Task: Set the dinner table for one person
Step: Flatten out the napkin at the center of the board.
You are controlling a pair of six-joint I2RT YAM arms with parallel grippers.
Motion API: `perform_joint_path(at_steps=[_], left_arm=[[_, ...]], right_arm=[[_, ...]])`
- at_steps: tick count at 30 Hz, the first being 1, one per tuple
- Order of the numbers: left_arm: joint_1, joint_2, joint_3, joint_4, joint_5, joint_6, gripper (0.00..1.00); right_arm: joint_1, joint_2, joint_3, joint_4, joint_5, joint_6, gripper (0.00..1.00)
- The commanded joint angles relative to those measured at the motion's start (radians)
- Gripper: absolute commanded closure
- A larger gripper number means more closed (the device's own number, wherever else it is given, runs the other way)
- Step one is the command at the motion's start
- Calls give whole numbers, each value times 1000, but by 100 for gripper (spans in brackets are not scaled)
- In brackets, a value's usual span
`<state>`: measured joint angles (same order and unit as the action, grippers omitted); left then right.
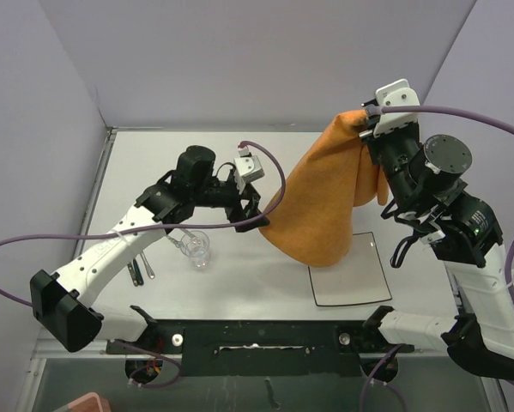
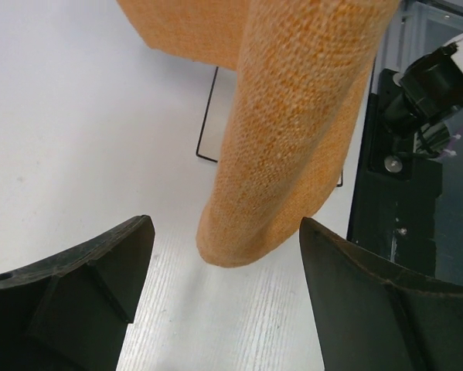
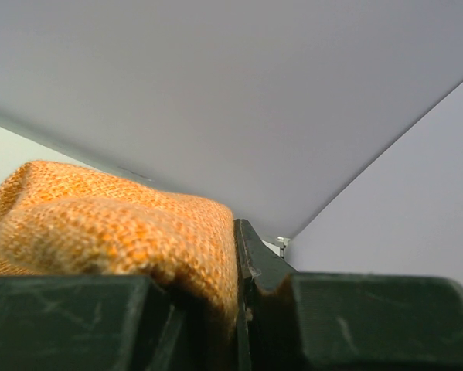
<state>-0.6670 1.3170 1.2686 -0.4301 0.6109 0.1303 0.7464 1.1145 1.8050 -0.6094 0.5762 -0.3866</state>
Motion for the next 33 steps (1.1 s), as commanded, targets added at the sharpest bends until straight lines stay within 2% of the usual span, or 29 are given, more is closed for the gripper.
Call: perform_joint_path(at_steps=[1, 12, 21, 26, 33], left_arm=[[-4, 42, 105, -9, 162, 46, 25], [-17, 86, 115, -32, 340, 24, 26], [-49, 105, 92, -9, 326, 20, 26], [-53, 103, 81, 4, 229, 36, 26], [-42, 138, 87, 30, 184, 55, 26]], right_arm=[[-2, -13, 65, 117, -24, 0, 100], [-2, 17, 64, 128, -47, 8, 100], [-2, 33, 104, 111, -60, 0, 100], [-2, 26, 123, 90, -58, -9, 100], [-3, 14, 137, 64, -63, -15, 100]])
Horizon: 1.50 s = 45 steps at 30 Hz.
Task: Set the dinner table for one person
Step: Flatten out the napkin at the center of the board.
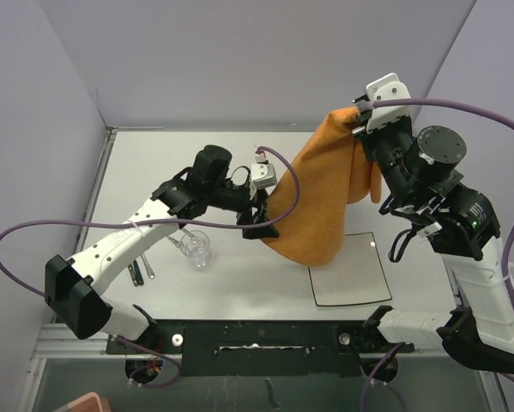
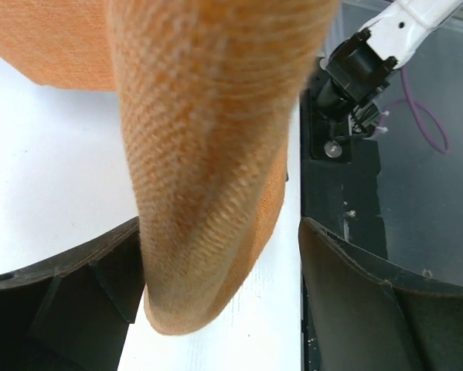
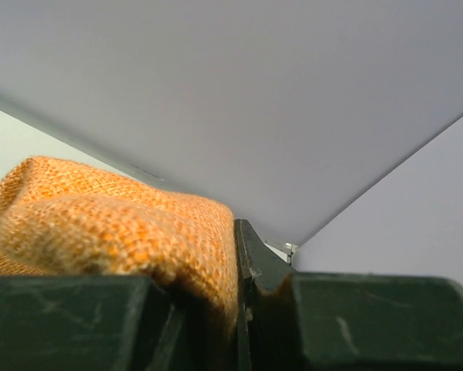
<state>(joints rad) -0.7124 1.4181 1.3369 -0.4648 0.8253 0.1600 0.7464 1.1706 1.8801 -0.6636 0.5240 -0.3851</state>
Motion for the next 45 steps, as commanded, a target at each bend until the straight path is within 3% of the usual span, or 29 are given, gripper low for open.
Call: perform_joint_path(at_steps=[1, 5, 7, 10, 11, 18, 27, 39, 45], left_arm=[[2, 49, 22, 70, -34, 26, 26], [-1, 79, 15, 127, -29, -1, 26], [-2, 88, 19, 149, -19, -16, 32], [-10, 88, 61, 114, -21, 1, 88], [-10, 77, 72, 99, -42, 6, 100], [25, -129, 0, 96, -334, 0, 100], [34, -252, -6, 49, -690, 20, 100], [37, -285, 10, 72, -1081, 51, 100], [43, -281, 22, 95, -1092, 34, 100]], right_arm=[[-2, -44, 62, 114, -13, -17, 100], [-1, -55, 50, 105, -28, -18, 100], [-2, -60, 38, 109, -27, -22, 100], [0, -64, 12, 130, -13, -34, 100], [-1, -68, -6, 147, -5, -37, 100], [-2, -71, -160, 327, 104, -88, 100], [-5, -139, -360, 406, 163, -114, 100], [-8, -307, -539, 268, 136, 38, 100], [-8, -350, -593, 202, 125, 136, 100]])
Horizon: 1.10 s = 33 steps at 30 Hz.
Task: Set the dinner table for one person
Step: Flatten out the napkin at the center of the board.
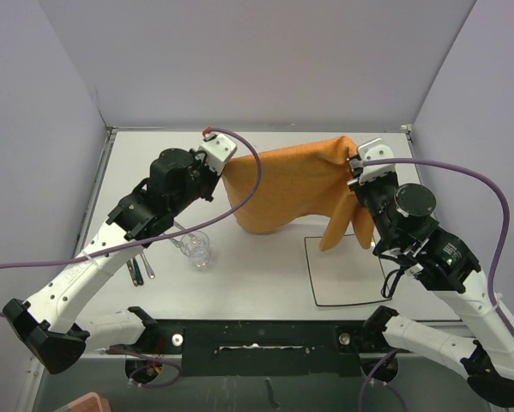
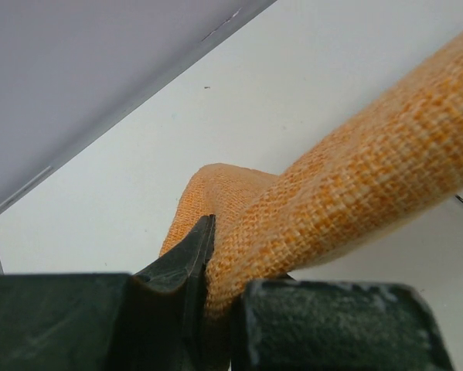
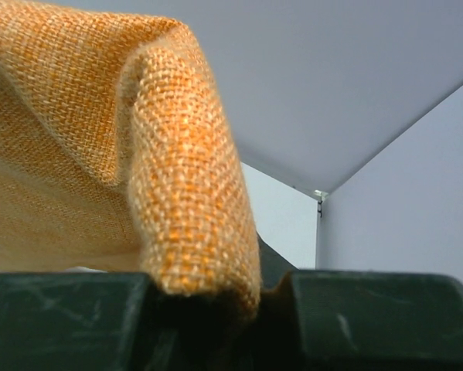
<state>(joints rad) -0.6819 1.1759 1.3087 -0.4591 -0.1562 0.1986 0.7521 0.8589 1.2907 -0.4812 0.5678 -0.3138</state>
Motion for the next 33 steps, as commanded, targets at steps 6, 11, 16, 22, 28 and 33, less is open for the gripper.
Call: perform_joint_path(at_steps=[6, 11, 16, 22, 28, 33], left_arm=[[12, -30, 83, 76, -94, -16, 100], [13, -17, 103, 80, -125, 2, 100], [16, 35, 109, 106, -221, 16, 100], [22, 60, 94, 129, -322, -3, 100], [27, 47, 57, 176, -397, 16, 100], [75, 67, 59, 225, -434, -9, 100]], right_arm=[[-14, -43, -79, 16, 100, 176, 100], [-22, -3, -189, 127, 79, 201, 100], [-129, 95, -217, 186, 37, 272, 100], [-271, 159, -230, 231, -21, 338, 100], [-271, 207, -244, 294, -48, 319, 100], [-272, 282, -242, 365, -58, 330, 100]])
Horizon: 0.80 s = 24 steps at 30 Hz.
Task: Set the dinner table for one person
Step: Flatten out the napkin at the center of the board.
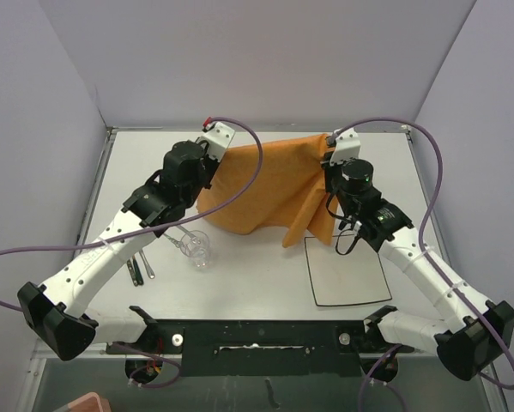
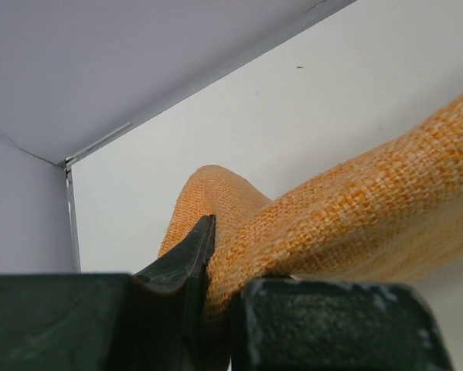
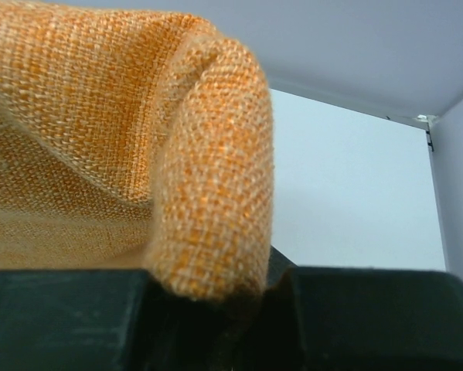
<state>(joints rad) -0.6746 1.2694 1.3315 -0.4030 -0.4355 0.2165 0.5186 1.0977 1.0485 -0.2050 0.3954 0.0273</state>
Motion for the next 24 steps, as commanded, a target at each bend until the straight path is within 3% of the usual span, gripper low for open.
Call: perform_joint_path(at_steps=[1, 6, 13, 19, 24], left_arm=[[78, -21, 36, 182, -155, -38, 100], [149, 21, 33, 252, -145, -122, 100], [187, 107, 41, 318, -146, -112, 100], [275, 196, 99, 375, -123, -113, 100], [341, 319, 221, 351, -93, -203, 100]], right_arm=[[-41, 61, 2, 110, 112, -10, 100], [-80, 136, 14, 253, 65, -32, 100], [-113, 228, 48, 393, 16, -100, 100], [-179, 339, 64, 530, -19, -47, 100], [-238, 472, 140, 598, -121, 15, 100]])
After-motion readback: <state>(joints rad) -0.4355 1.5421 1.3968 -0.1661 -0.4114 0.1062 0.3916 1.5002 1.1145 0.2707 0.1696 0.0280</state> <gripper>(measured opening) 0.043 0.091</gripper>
